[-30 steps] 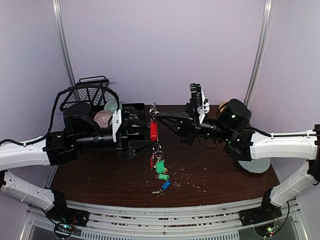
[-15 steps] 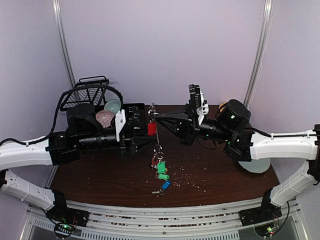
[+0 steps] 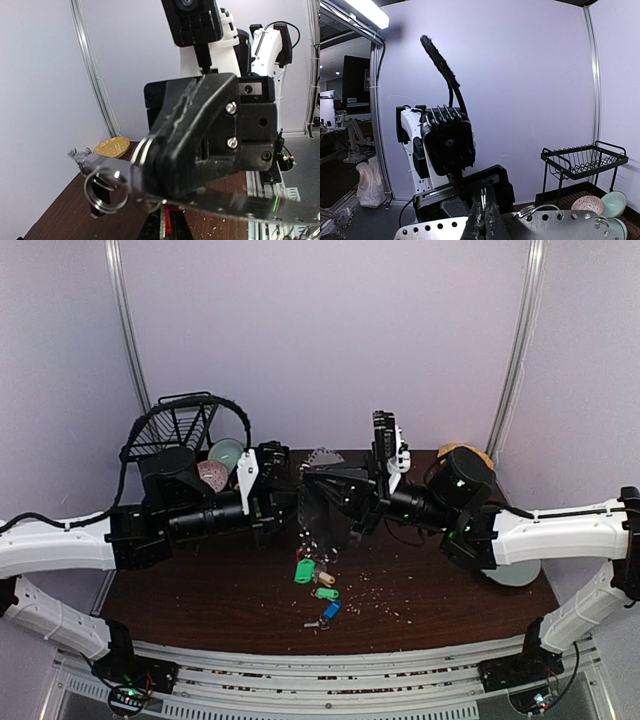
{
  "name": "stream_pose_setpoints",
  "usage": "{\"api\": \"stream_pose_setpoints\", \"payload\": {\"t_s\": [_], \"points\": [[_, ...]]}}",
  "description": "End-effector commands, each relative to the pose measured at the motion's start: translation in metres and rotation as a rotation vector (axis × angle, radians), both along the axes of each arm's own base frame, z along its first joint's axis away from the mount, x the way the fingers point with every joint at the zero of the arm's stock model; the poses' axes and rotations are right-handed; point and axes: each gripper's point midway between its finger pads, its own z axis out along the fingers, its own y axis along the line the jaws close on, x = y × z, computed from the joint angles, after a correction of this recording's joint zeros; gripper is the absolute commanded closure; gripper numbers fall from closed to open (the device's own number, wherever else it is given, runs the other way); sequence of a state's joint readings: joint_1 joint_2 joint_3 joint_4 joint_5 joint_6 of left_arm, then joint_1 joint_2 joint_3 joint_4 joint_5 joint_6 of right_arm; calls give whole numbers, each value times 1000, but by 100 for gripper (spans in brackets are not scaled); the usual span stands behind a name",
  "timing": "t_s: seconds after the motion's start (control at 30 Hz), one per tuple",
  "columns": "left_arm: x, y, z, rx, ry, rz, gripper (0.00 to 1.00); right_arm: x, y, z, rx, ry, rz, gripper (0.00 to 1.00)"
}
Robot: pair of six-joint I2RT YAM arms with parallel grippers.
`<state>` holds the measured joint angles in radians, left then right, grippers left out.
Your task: Put the keys on the keyring
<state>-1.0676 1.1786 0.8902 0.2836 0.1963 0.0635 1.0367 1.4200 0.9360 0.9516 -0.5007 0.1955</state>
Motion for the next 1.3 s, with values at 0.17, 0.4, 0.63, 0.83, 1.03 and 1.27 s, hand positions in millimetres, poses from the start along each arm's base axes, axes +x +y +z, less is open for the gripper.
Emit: {"api": "stream_pose_setpoints", "payload": {"t_s": [0.17,0.4,0.63,0.83,1.03,1.27], "points": [[-24,-30,-4,-8,-4,-149,100,1,-10,30,172,-17,-55,100],[-34,1,6,-26,-81,-116,57,-1,-27,17,121,-50,-22,100],[-55,43,3,88,-197,-124,33,-14,-30,11,72,-79,103,100],[-51,48,36,24,-200,-84,48,-16,-25,8,51,-82,128,100],[-44,14,48,58,-111,-145,79,-13,-22,8,46,-74,118,100],[-34,8,47,54,-118,-104,67,-15,-21,8,37,-84,116,100]]}}
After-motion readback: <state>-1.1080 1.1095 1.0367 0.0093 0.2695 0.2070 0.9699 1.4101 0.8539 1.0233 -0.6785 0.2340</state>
